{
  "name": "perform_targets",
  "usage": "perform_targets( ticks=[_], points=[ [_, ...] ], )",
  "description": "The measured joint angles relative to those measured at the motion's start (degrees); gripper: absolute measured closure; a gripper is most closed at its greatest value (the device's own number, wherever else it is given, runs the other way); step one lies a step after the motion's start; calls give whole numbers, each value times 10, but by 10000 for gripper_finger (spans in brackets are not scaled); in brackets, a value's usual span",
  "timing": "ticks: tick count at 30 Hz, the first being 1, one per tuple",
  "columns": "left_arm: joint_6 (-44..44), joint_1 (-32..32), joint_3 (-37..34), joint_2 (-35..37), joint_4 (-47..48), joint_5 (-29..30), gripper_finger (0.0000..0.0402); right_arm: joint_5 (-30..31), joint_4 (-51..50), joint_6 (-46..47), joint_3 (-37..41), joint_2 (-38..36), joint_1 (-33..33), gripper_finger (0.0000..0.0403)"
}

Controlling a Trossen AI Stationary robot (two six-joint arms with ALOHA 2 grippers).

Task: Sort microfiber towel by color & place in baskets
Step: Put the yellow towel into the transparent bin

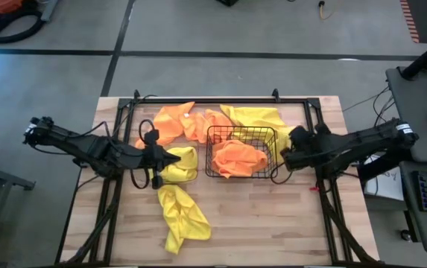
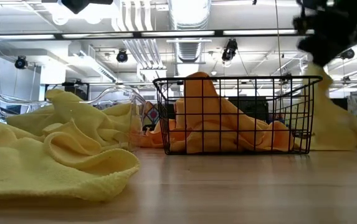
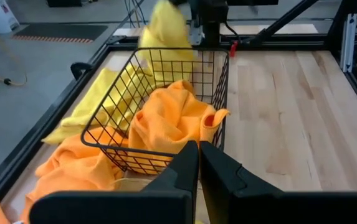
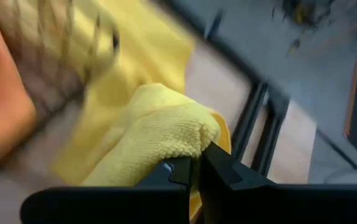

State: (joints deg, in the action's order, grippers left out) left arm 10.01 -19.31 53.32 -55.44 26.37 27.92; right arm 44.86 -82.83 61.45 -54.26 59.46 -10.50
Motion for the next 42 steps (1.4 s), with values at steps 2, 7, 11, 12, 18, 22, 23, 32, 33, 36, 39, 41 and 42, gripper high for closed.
perform_targets(
  ticks=[2,7,11,12,18,22,23,32,33,36,39,41,42],
  points=[
    [4,0,0,-8,-10,0,402,39,-2,-17,-44,3,0,394],
    [10,-2,0,-22,-51,0,402,141,-9,-81,-157,13,0,394],
    [11,-10,1,-26,-78,0,402,218,-4,-156,-244,26,-3,394],
    [12,-12,1,-26,-81,0,402,236,-1,-175,-264,30,-4,394],
    [28,-21,3,-22,-52,-1,402,288,148,-396,-356,59,-4,394],
    [40,-21,35,-11,20,0,402,226,375,-629,-369,76,-4,394],
    [47,-21,47,-10,39,1,402,190,429,-670,-369,80,-3,394],
    [121,-21,134,0,223,53,402,-70,691,-775,-371,121,7,394],
    [141,-21,141,1,253,70,402,-97,702,-770,-371,128,8,394],
    [201,-21,157,1,340,117,402,-171,735,-748,-371,153,17,394],
    [244,-21,160,1,394,155,402,-214,770,-731,-372,190,29,394],
    [258,-22,160,2,398,177,402,-223,795,-731,-372,220,35,394],
    [263,-22,160,3,394,182,402,-226,807,-734,-372,235,38,394]
  ],
)
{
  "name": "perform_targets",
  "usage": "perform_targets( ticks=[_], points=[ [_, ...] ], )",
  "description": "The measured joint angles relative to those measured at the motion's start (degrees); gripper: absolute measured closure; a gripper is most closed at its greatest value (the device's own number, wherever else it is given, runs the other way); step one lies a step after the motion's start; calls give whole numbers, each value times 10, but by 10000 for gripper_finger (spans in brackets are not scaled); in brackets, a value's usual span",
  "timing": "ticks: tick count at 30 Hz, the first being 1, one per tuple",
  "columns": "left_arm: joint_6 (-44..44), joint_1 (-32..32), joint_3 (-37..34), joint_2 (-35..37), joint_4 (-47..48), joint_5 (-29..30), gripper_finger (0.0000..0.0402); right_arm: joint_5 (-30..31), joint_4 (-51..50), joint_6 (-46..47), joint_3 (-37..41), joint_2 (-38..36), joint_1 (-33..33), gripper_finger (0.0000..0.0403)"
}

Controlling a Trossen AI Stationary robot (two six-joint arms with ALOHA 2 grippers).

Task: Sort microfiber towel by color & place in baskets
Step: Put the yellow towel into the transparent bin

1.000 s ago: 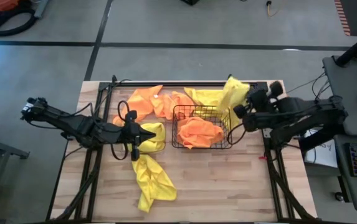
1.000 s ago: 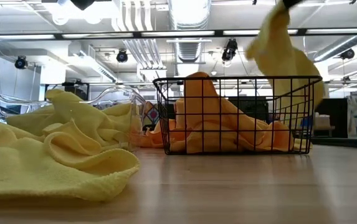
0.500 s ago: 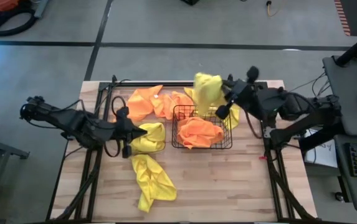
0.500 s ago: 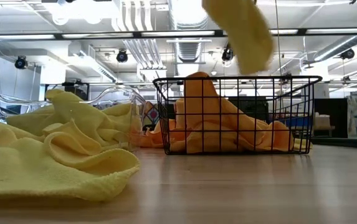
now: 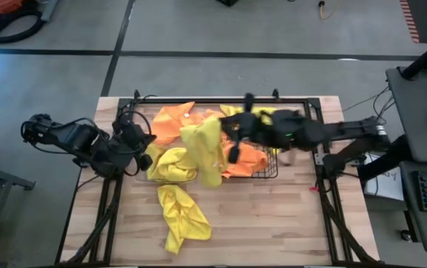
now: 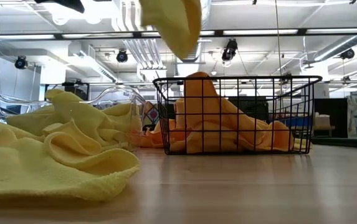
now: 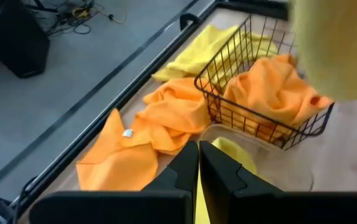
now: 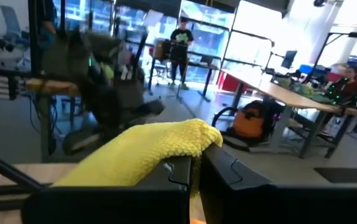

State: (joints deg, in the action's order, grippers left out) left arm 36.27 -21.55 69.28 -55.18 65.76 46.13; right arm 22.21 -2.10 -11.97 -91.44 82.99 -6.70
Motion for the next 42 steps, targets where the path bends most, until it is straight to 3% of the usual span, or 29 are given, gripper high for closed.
perform_targets(
  ticks=[8,13,20,26,42],
  points=[
    [6,-24,5,3,-18,20,402,-8,43,-24,-17,86,21,394],
    [24,-38,4,0,-18,52,402,-86,46,-15,-61,120,38,394],
    [63,-54,-6,-14,-19,60,402,-117,46,-13,-92,166,56,394],
    [77,-66,-32,-18,-19,64,402,-199,99,30,-92,192,79,394],
    [95,-98,-40,-7,-18,88,402,-244,220,46,-94,220,101,394]
  ],
)
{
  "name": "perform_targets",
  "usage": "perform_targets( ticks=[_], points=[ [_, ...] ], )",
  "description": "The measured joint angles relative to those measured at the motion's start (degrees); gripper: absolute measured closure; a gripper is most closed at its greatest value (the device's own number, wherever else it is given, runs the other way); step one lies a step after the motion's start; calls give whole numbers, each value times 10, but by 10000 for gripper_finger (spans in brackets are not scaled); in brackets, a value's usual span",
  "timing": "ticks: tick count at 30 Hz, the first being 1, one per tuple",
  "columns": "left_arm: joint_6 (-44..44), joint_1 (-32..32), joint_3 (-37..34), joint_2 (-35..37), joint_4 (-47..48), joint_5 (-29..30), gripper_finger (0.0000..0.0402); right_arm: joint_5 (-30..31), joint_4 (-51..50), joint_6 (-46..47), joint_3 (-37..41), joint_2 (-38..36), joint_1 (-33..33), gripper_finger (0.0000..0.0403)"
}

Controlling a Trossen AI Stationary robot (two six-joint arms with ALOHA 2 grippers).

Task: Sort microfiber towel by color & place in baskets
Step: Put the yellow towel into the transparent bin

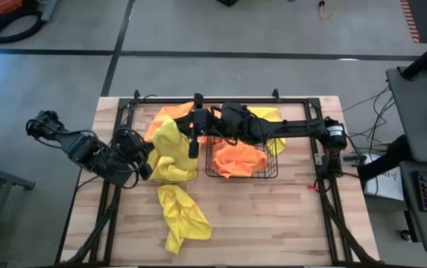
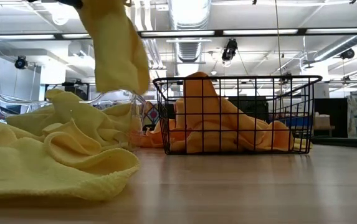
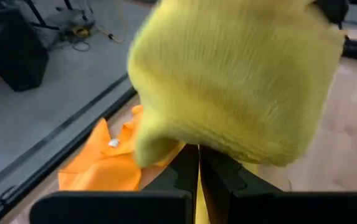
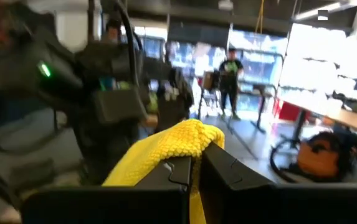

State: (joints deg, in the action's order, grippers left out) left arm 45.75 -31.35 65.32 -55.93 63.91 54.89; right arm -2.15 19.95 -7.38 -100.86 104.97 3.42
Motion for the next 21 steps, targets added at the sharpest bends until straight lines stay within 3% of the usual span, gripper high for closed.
perform_targets(
  ticks=[7,13,21],
  points=[
    [-2,0,0,27,0,57,402,-4,36,-8,-11,9,0,394],
    [-2,0,0,55,1,61,402,-4,34,-10,-22,23,1,394],
    [-2,0,0,58,1,61,402,-4,-134,-1,-21,19,2,394]
  ],
)
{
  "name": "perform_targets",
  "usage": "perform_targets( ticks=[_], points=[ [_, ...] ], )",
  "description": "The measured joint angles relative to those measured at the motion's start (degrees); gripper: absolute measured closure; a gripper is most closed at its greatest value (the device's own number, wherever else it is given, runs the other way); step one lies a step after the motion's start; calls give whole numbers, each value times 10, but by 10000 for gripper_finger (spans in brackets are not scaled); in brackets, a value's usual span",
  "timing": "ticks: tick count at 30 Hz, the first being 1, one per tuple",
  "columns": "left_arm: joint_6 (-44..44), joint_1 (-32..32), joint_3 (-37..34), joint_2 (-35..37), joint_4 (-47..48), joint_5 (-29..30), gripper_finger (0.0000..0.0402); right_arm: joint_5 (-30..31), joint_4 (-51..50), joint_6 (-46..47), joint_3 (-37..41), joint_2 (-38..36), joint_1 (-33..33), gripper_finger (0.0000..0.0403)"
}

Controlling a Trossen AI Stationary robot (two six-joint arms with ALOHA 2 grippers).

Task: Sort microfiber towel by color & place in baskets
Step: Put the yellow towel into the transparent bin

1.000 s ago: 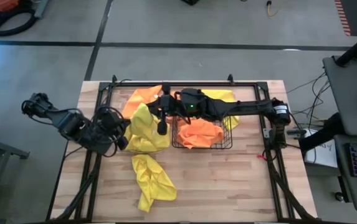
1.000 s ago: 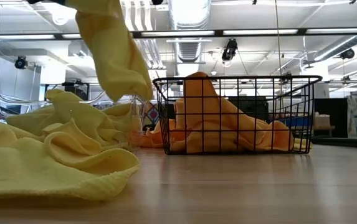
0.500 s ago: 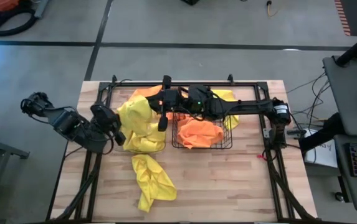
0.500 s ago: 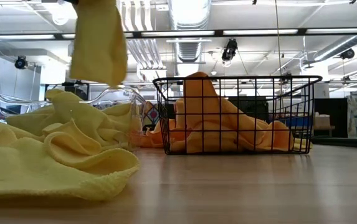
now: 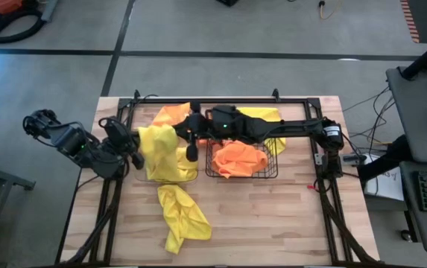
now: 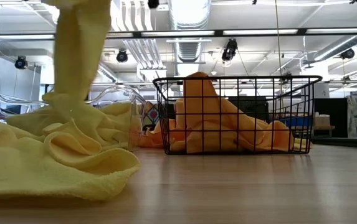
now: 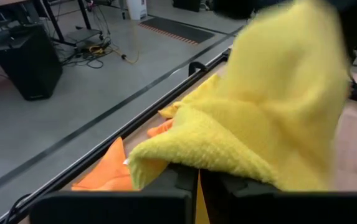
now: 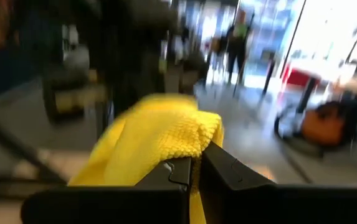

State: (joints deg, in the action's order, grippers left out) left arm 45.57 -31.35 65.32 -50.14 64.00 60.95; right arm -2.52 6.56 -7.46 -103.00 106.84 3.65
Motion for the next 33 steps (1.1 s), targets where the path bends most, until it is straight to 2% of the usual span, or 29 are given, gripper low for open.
perform_targets(
  ticks=[9,19,25,29,33],
  points=[
    [0,0,0,-29,-1,0,402,-9,-157,15,0,-2,-1,394],
    [-32,0,6,-29,10,-7,402,-10,-189,14,32,-2,-8,394],
    [-56,0,28,-18,52,-115,402,-38,-183,5,55,-2,-10,394],
    [-35,1,29,-20,59,-158,402,-40,-181,2,55,-2,-13,394],
    [15,1,29,-34,106,-203,398,-39,-182,-1,55,-2,-14,394]
  ],
)
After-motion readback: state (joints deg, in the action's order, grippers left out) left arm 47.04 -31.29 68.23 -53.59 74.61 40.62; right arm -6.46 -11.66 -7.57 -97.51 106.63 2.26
